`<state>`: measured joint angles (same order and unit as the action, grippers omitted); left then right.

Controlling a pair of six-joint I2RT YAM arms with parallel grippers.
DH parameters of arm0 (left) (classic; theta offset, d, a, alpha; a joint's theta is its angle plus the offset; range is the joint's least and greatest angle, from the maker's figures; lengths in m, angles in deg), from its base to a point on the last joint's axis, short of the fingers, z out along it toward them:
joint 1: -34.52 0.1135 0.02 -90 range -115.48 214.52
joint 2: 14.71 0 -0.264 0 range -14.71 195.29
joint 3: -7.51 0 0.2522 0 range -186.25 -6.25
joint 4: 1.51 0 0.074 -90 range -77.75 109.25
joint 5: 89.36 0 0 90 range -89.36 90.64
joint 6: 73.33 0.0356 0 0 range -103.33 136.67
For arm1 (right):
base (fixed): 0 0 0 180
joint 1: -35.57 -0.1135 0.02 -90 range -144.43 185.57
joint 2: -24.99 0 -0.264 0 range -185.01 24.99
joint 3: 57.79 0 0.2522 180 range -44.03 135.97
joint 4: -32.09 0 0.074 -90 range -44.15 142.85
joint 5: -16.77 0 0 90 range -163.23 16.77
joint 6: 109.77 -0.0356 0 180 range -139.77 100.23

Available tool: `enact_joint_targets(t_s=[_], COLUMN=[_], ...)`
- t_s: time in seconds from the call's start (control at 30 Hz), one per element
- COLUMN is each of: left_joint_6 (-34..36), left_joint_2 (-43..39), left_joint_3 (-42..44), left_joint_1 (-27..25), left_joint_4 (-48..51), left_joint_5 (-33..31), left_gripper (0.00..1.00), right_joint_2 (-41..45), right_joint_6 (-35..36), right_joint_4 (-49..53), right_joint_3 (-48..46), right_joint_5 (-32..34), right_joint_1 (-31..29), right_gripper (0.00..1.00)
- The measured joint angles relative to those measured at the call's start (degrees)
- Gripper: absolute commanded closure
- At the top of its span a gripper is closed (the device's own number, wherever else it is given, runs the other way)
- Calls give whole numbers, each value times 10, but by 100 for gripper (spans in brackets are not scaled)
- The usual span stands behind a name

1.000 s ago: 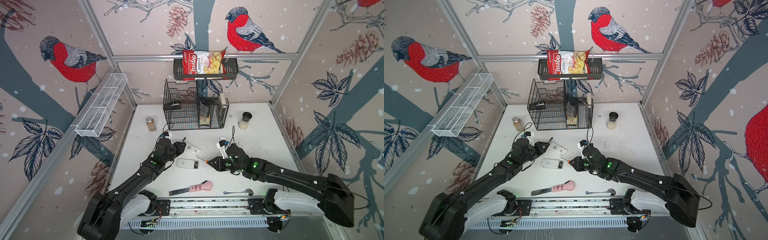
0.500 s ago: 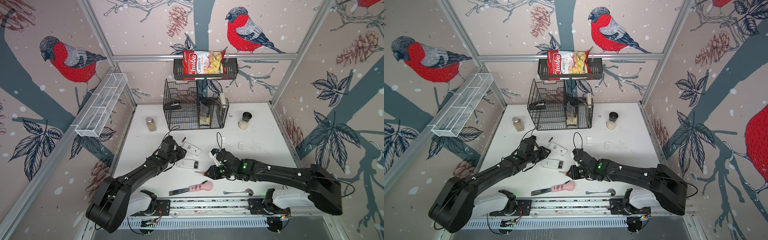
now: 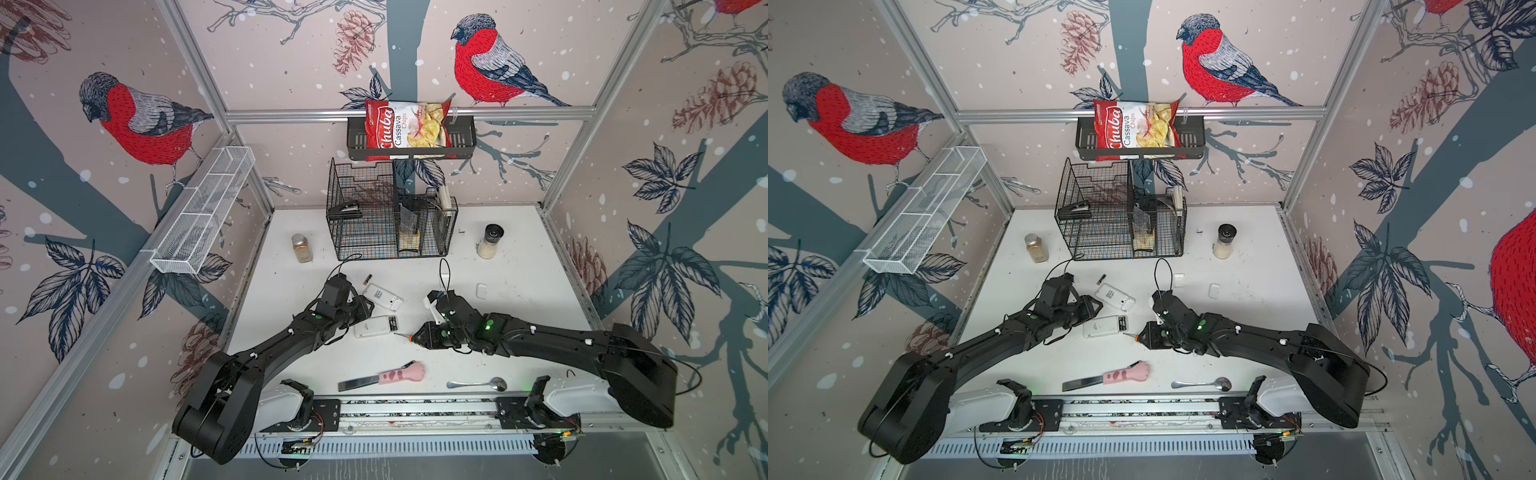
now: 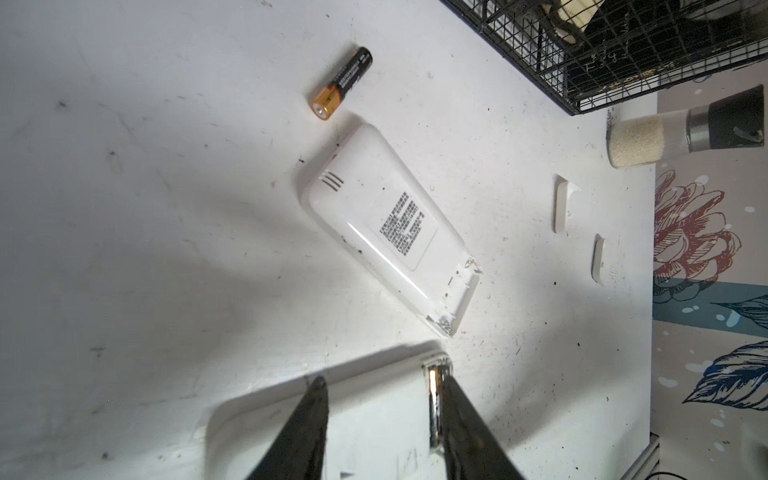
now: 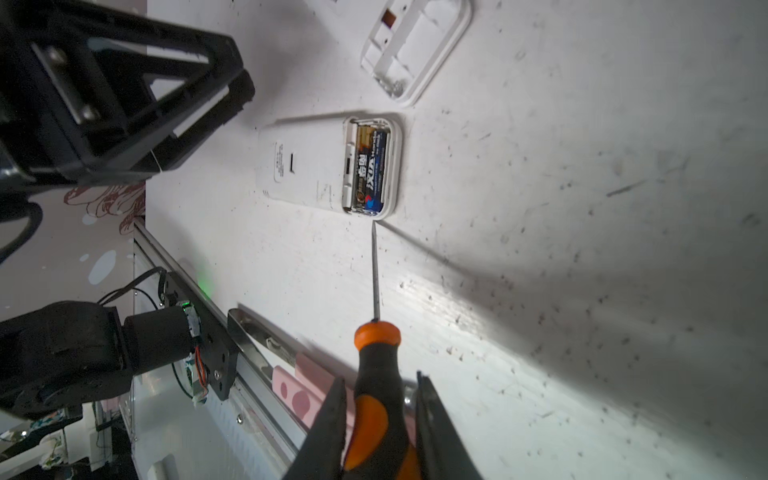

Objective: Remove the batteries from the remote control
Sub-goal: 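Grasp the remote's end with the left gripper while the right gripper aims the screwdriver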

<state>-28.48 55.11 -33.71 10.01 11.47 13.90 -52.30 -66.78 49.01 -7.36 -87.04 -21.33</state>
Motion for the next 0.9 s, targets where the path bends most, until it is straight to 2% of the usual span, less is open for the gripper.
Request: enact_joint_targets(t_s=[0.2, 0.4, 0.67, 0.9], left_joint_6=[3, 23, 58, 91], left_joint_2=[-15, -24, 26, 78], left_joint_3=[0, -4, -40, -85], left_joint_1=[0, -17, -50, -68], left_joint_4=[17, 59, 104, 123], left_joint_5=[0, -16, -50, -91], left_gripper=[48, 31, 27, 27], right_joint_2=[-26, -54, -63, -21], right_joint_6=[6, 22, 46, 48], right_joint_4=[-21, -26, -25, 1], right_joint_3=[11, 37, 57, 46], right_joint_5=[-6, -12, -14, -13], right_joint_1=[11, 30, 51, 52], right_gripper=[100, 100, 100, 100])
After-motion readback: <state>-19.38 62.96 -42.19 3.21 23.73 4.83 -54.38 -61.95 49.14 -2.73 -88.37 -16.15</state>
